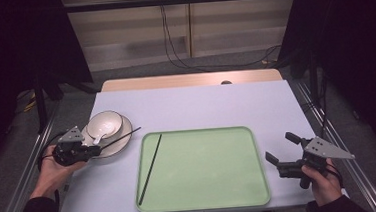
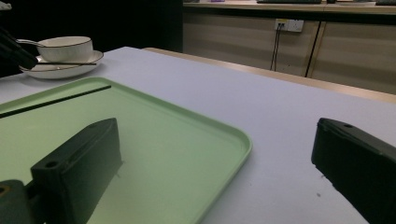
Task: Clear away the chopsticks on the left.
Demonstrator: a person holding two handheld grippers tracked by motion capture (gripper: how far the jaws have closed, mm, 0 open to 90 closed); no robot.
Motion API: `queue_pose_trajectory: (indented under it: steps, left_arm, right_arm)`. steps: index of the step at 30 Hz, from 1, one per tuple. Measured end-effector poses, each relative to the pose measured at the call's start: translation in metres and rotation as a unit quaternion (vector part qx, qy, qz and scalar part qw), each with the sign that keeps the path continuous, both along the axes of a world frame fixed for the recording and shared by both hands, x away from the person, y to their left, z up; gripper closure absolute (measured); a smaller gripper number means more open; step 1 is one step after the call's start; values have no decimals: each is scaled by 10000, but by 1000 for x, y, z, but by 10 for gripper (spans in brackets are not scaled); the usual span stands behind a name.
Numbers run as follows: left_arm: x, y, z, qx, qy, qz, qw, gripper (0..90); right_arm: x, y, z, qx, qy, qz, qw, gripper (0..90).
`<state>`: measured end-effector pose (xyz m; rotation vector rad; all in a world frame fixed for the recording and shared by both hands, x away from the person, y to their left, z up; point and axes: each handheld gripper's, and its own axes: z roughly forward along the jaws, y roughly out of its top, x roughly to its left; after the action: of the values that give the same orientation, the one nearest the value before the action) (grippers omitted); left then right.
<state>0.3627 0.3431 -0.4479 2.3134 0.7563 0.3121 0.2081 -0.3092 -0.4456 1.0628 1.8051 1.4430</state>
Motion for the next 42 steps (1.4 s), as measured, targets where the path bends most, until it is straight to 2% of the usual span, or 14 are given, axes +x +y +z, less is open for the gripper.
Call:
queue_pose_trajectory:
  steps: [4,10,12,14,17,21,24,27,33,37,38,39,41,42]
  left_arm:
    - [-2,-2,1,-35,152,-134,9998,856]
    - [-3,-3,3,-48,152,-126,9998,860]
    - [-4,-2,5,-169,221,-123,9995,860]
    - [-4,-2,6,-144,250,-128,9995,861]
    - [-7,-1,10,-183,244,-82,9995,861]
    - [-11,0,13,-366,151,36,9992,861]
    - [-14,-2,14,-321,196,25,9993,861]
    - [-19,-3,16,-385,181,10,9991,861]
    - [-29,-4,25,-430,204,205,9987,862]
    - [-40,-4,29,-676,147,323,9971,862]
    - [-46,-3,31,-853,194,471,9951,862]
    - [-48,-3,32,-908,212,500,9944,861]
    - [-51,-3,33,-880,220,493,9947,861]
    - [-57,-6,35,-936,192,595,9936,862]
  right_arm:
    - [0,0,0,20,31,8,10000,13]
    - [0,0,0,27,27,18,10000,13]
    - [0,0,0,29,20,3,10000,13]
    - [0,0,0,8,17,18,10000,13]
    - [0,0,0,6,4,30,10000,13]
    - [0,0,0,38,6,13,10000,13]
    - [0,0,0,40,0,21,10000,13]
    - [0,0,0,57,6,20,10000,13]
    - [0,0,0,66,-9,17,10000,13]
    - [0,1,0,25,-22,49,10000,13]
    - [0,1,0,22,-34,39,10000,13]
    - [-1,1,1,35,-20,44,10000,13]
    - [-1,1,1,46,-18,55,10000,13]
    - [0,1,1,37,-30,42,10000,13]
